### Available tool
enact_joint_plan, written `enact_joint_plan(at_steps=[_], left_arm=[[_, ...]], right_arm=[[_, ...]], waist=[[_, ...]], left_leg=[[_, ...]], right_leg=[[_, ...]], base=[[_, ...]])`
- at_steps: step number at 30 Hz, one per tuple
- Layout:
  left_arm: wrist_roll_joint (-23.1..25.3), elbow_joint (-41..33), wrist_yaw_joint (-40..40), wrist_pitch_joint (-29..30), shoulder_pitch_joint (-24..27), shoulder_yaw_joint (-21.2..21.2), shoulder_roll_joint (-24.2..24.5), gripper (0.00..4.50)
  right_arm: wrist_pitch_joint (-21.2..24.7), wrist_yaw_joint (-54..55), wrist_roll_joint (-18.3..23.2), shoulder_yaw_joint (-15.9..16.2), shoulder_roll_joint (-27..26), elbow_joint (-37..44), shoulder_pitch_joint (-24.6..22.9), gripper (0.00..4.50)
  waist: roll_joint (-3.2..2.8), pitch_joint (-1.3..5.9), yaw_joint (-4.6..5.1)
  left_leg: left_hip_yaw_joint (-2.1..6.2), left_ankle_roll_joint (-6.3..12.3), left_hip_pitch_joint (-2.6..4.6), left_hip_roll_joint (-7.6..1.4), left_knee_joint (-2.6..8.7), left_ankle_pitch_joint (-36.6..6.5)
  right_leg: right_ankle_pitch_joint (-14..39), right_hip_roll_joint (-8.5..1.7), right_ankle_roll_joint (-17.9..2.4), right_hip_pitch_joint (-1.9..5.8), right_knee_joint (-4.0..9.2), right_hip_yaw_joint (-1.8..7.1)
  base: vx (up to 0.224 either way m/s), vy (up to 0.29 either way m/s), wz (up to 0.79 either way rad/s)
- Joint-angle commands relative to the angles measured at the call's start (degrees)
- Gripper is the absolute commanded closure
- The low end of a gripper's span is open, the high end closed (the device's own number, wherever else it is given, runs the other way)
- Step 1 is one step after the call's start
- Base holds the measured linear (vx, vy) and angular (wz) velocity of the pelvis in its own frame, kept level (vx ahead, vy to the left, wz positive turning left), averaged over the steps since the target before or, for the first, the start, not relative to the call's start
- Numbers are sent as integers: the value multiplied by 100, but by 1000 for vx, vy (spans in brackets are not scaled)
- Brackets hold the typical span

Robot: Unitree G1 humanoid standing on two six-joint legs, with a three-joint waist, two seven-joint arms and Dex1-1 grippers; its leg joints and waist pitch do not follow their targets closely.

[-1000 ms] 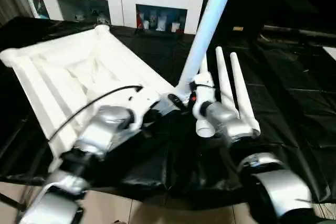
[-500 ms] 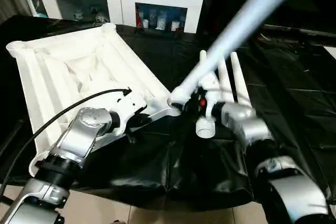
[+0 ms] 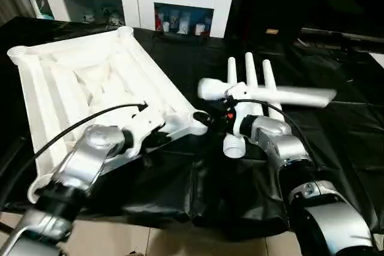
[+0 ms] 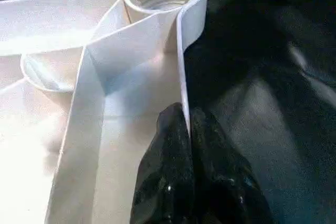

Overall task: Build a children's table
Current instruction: Rotate table base

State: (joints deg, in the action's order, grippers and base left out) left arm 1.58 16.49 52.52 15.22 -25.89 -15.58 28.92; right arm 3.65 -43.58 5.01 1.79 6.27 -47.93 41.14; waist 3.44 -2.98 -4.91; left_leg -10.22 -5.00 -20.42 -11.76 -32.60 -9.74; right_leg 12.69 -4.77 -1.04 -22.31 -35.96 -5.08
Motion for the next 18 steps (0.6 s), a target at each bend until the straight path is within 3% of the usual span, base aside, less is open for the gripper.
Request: enact_joint_plan(at_steps=[1, 5, 11, 18], left_arm=[[123, 27, 222, -634, 114, -229, 118, 450], [205, 78, 442, -1008, 130, -345, 270, 450], [543, 331, 737, -2035, 130, -662, 560, 450], [732, 796, 828, -3076, 27, -790, 727, 450]], right_arm=[[-77, 50, -25, 64, 8, 100, -39, 136], [-148, 220, -81, 35, -1, 72, -16, 136], [-172, 384, -70, -22, -5, 85, -6, 136], [-242, 467, -66, -7, 38, 68, -31, 136]], waist=[[-58, 360, -8], [-69, 362, -46], [-104, 379, -89], [-94, 380, -119]], left_leg=[[20, 323, 41, -184, 322, -569], [14, 200, 71, -189, 330, -644], [19, 99, 68, -180, 330, -613], [20, -19, 71, -179, 340, -755]], right_leg=[[-161, -370, -1365, 293, 314, 345], [-81, -368, -1310, 270, 315, 351], [-320, -357, -1256, 280, 278, 349], [-248, -357, -1202, 281, 279, 350]], base=[[0, 0, 0], [0, 0, 0], [0, 0, 0], [0, 0, 0]])
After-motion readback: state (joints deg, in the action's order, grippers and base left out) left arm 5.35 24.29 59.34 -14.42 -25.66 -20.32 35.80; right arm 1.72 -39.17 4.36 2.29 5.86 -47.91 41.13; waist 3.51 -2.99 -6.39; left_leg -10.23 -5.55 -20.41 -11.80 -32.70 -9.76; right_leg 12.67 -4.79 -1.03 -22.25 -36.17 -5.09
